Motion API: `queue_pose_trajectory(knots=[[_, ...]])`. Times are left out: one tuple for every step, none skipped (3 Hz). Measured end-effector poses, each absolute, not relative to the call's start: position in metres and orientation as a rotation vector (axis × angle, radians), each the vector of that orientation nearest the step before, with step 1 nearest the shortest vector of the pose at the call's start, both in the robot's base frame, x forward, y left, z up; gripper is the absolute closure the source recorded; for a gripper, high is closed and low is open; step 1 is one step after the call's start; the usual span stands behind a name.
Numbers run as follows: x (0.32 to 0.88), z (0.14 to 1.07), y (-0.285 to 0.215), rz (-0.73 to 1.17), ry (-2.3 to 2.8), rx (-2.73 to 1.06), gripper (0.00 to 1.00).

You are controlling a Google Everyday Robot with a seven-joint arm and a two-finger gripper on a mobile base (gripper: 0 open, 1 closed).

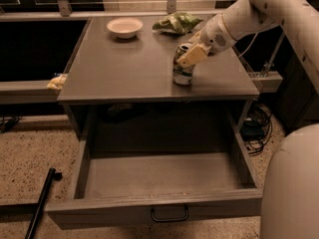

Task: Pick 7up can from top drawer and place on counter

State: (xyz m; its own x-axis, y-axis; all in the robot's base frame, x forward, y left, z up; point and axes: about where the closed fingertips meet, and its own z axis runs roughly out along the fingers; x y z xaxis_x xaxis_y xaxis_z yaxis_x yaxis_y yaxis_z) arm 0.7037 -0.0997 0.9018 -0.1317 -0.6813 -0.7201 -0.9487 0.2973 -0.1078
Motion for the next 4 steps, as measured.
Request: queue_pose_trajectory(knots=[[0.7037, 0.9018, -0.0997, 0.501, 1.887, -1.454, 0.59], [0.7037, 0.9017, -0.0997, 0.501, 1.887, -1.454, 0.36], [0.7037, 0.9017, -0.0997, 0.501, 1.887, -1.454, 0.12], [0.7038, 0.9015, -0.0994, 0.501, 1.887, -1.455, 0.0]])
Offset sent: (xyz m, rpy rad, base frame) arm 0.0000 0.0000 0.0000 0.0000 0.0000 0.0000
